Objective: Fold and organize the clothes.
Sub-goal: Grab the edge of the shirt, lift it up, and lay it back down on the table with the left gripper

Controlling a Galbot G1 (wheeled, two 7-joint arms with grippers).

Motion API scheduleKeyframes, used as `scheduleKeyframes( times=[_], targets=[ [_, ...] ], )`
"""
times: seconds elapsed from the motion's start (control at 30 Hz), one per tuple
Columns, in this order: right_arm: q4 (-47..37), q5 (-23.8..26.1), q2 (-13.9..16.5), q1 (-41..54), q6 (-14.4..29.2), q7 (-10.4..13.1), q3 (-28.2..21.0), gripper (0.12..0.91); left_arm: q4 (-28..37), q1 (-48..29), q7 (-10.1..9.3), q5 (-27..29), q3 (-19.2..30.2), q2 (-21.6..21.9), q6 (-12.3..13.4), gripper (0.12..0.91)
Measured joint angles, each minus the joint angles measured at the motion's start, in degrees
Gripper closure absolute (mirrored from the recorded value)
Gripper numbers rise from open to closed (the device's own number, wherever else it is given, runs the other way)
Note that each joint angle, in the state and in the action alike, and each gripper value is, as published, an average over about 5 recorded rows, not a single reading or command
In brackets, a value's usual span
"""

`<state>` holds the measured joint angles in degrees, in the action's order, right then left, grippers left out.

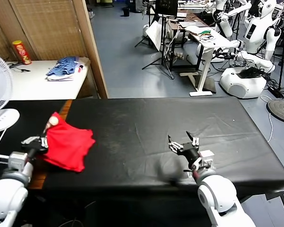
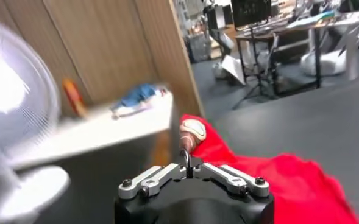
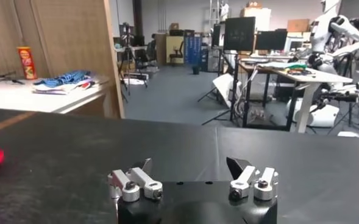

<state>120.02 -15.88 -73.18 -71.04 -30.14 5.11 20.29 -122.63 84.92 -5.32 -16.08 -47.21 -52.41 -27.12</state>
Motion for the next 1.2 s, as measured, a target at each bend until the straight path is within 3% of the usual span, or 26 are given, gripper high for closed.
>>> scheduleKeyframes(
  times=[0.2,0.33,0.47,0.63,0.77,0.87,1.0,1.13,1.2],
  targets=[
    [0.5,0.2,0.2,-0.8,-0.1,-0.2,0.8,0.227,-4.8,0.9,-2.45,-4.7,4.8,-3.2,-3.0,0.893],
    [0.9,-0.2,0.4,-1.5,-0.2,-0.6,1.8,0.227,-7.1,0.2,-4.37,-11.6,10.7,-7.6,-4.9,0.893],
    [0.8,-1.0,0.9,-2.1,-0.3,-1.1,2.4,0.227,-7.7,-0.2,-4.94,-15.0,17.4,-11.8,-5.2,0.893],
    [0.1,-2.4,1.7,-2.0,-1.1,-2.1,1.7,0.227,-6.6,-1.6,-4.24,-14.1,23.5,-16.3,-4.2,0.893],
    [-0.5,-4.9,2.4,-1.2,-3.2,-3.6,0.0,0.227,-5.4,-2.0,-0.45,-11.3,26.1,-18.4,-3.2,0.87],
    [-0.8,-7.4,2.8,-0.6,-5.1,-4.2,-1.4,0.227,-5.2,-1.9,3.01,-9.7,26.6,-18.5,-2.9,0.753],
    [-1.6,-12.3,2.9,0.6,-7.8,-3.8,-3.4,0.227,-5.7,-1.4,6.21,-10.0,26.1,-17.8,-2.5,0.52],
    [-2.9,-17.8,2.0,2.4,-9.9,-2.2,-5.6,0.227,-6.3,-1.2,5.88,-10.5,24.9,-17.3,-1.7,0.297],
    [-4.0,-20.3,1.2,3.6,-10.6,-1.3,-7.1,0.227,-6.5,-1.0,5.16,-10.4,24.1,-17.0,-1.1,0.255]
  ],
)
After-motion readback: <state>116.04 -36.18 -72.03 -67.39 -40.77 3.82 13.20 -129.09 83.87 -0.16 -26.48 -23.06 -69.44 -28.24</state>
